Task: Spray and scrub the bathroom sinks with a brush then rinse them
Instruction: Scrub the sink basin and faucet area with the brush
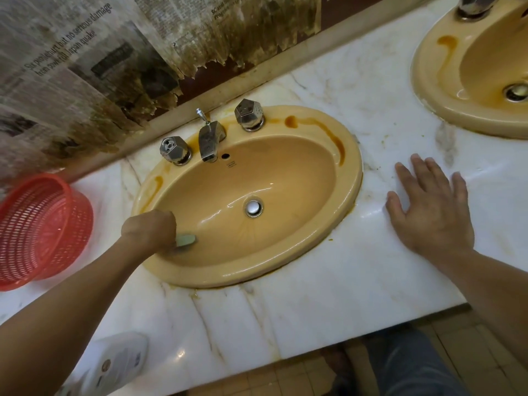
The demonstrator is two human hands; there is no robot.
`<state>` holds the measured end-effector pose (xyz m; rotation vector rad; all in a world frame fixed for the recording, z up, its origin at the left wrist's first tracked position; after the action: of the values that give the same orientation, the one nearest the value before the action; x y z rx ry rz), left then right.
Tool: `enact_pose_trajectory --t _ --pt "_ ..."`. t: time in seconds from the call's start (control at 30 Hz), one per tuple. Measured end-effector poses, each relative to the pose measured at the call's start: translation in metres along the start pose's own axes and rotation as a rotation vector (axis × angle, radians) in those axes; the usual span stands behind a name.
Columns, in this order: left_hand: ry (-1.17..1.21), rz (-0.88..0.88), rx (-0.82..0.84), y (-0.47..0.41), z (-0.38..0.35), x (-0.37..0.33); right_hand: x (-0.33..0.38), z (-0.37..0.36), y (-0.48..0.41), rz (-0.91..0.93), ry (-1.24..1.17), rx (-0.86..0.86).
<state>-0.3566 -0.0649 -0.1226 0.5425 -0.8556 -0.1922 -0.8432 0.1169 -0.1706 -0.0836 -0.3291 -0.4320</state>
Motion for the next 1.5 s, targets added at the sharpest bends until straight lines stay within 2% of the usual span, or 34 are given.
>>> enact_pose_trajectory --t 0.1,0.23,0.33,0.43,0.57,0.7,0.83,0.97,1.1,1.23,1.33,1.5 --pt "-0.019 0.033 -0.069 0.001 0.005 0.001 -0.001 0.0 -0.001 -0.001 0.001 0.007" --pt "0.325 -0.073 0.175 0.001 -0.023 -0.019 -0.002 -0.001 0.0 -0.003 0.012 0.016" --pt "0.317 -0.036 0.145 -0.003 -0.021 -0.019 -0.002 0.0 -0.001 -0.003 0.006 0.021" --pt "0.497 -0.099 0.24 -0.003 -0.023 -0.036 -0.002 0.0 0.0 0.004 0.007 0.023" --pt "0.394 -0.029 0.157 -0.005 -0.023 -0.027 -0.004 -0.002 -0.001 0.003 0.013 0.045" --pt "0.731 -0.168 0.352 0.009 -0.028 -0.053 -0.003 -0.003 0.0 0.0 0.012 0.053" --pt "0.545 -0.113 0.176 0.008 -0.022 -0.045 -0.003 -0.003 0.0 0.001 0.008 0.061" --pt "0.737 -0.2 0.259 0.017 -0.016 -0.063 -0.002 -0.003 0.0 0.001 0.007 0.073" --pt "0.715 -0.173 0.208 0.016 -0.014 -0.066 -0.001 -0.003 0.0 0.008 0.009 0.089" --pt "0.907 -0.219 0.304 0.021 -0.012 -0.084 -0.002 -0.004 0.0 0.013 0.022 0.091" --pt "0.665 -0.175 0.168 0.017 -0.008 -0.076 -0.001 -0.004 0.0 0.013 0.034 0.086" --pt "0.856 -0.241 0.322 0.024 -0.001 -0.091 -0.002 -0.005 0.0 0.007 0.043 0.071"
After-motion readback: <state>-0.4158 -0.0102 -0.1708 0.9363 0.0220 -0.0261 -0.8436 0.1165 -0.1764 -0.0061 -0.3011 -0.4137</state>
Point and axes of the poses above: each hand's wrist, its own y-axis away from the middle knuckle, its own z-axis out of the back of the hand, x = y × z, the point moved 9 cm from there along -y, towards the middle knuckle, and after that the axes turned 9 degrees about -y, right-handed, at the moved point
